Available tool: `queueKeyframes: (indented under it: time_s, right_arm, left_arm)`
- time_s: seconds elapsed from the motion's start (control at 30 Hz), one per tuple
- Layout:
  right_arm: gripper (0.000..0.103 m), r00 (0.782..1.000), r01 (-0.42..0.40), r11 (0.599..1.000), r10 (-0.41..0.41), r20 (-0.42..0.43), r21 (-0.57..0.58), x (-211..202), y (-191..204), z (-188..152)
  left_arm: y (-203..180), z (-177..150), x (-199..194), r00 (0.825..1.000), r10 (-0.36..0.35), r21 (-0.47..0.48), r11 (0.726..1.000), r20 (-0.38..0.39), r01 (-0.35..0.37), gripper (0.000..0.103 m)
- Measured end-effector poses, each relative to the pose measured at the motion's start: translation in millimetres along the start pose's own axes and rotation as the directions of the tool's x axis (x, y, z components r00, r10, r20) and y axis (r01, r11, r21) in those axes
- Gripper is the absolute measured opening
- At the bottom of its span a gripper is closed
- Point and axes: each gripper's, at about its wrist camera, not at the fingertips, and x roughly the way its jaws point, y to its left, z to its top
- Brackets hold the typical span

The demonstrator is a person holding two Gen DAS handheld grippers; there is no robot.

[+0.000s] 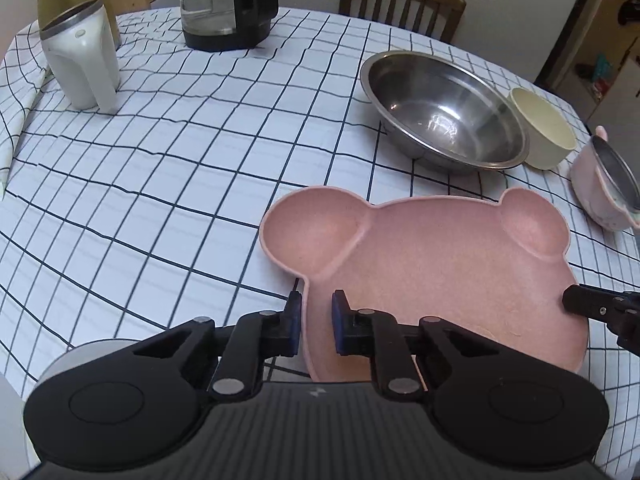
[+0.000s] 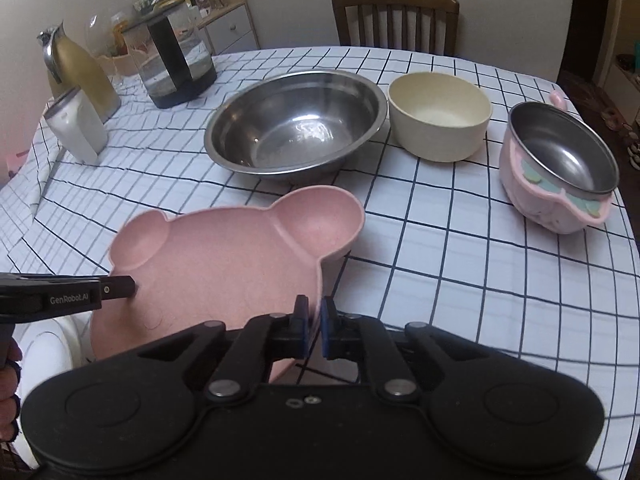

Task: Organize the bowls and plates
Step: 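Close both grippers on the rim of the pink bear plate, then lift the pink bear plate with both grippers and carry it over the stacked plates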

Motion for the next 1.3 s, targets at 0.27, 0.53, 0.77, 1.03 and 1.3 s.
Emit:
queueKeyframes:
  time_s: [0.27, 0.53, 0.77, 1.03, 1.3]
  right_arm:
    - [0.007, 0.999, -0.010, 0.999, 0.008, 0.031, 0.050, -38, 31, -10]
    - [0.007, 0.997, -0.035, 0.997, 0.029, 0.075, 0.074, -63, 83, -26]
    - [0.007, 0.995, -0.050, 0.995, 0.043, 0.085, 0.082, -66, 130, -44]
    - [0.008, 0.997, -0.051, 0.996, 0.047, 0.058, 0.069, -57, 176, -74]
    - [0.008, 0.999, -0.032, 0.998, 0.030, 0.044, 0.060, -45, 192, -96]
  left_arm:
    - [34, -4, -42, 0.998, -0.049, 0.046, 0.998, 0.039, 0.047, 0.015]
    - [88, -19, -78, 0.996, -0.060, 0.069, 0.996, 0.061, 0.056, 0.015]
    - [133, -36, -99, 0.996, -0.045, 0.096, 0.995, 0.082, 0.037, 0.015]
    - [169, -61, -101, 0.997, -0.034, 0.113, 0.993, 0.076, 0.026, 0.015]
    - [177, -77, -96, 0.996, -0.034, 0.142, 0.990, 0.084, 0.021, 0.015]
